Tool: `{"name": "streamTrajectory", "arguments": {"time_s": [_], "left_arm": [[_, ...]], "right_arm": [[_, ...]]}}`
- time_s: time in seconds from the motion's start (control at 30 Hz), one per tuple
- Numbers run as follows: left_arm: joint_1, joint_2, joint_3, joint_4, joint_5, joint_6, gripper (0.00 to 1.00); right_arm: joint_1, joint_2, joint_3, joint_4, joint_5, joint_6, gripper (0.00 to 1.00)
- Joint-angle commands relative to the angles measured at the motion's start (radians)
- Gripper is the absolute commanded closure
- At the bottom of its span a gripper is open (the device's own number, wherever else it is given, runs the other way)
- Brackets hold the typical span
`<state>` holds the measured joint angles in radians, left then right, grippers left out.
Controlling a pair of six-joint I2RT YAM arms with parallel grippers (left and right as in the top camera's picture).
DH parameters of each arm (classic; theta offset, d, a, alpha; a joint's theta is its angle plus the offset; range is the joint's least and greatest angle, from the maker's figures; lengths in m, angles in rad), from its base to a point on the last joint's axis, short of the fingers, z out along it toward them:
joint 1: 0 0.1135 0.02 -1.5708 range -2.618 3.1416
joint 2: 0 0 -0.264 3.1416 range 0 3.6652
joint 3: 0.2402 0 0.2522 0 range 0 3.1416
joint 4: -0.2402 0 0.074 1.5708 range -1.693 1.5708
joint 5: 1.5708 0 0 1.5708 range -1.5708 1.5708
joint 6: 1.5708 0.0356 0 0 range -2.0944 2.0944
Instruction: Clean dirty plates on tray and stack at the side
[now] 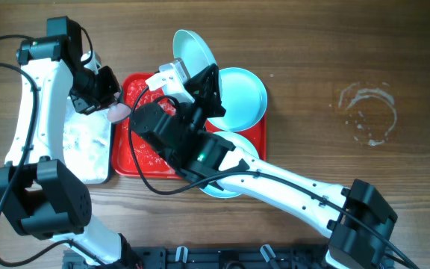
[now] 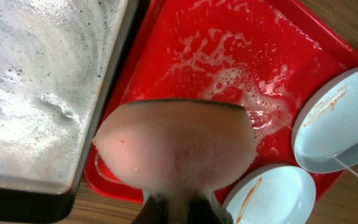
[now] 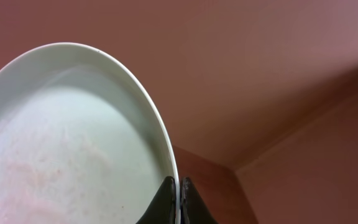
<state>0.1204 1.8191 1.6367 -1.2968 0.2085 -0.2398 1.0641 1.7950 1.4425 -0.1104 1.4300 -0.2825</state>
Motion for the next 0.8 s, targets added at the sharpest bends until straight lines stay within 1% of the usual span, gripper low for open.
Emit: {"name": "streamTrajectory", "arguments": {"time_s": [0.0,0.27,0.4,0.5,0.6,0.77], "left_arm": [[0.000,-0.005,0.011,0.003,0.019,0.024,0.96],[0.000,-0.005,0.011,0.003,0.019,0.024,0.96],[0.000,-0.005,0.011,0.003,0.019,0.024,0.96],[0.000,-0.005,0.011,0.003,0.019,0.024,0.96],[0.000,-0.005,0.011,0.002,0.019,0.024,0.96],[0.000,-0.005,0.011,0.003,0.019,0.024,0.96]], "right_arm": [[0.003,-0.002,0.008,0.009,0.013,-0.036,0.96],[0.011,-0.002,0.008,0.013,-0.051,-0.032,0.96],[-0.005,-0.002,0.008,0.034,-0.037,-0.056,0.96],[0.002,0.000,0.008,0.026,-0.082,-0.058,0.96],[0.000,0.000,0.008,0.025,-0.074,-0.092,0.96],[-0.001,0.000,0.008,0.039,-0.097,-0.098,0.95]]}}
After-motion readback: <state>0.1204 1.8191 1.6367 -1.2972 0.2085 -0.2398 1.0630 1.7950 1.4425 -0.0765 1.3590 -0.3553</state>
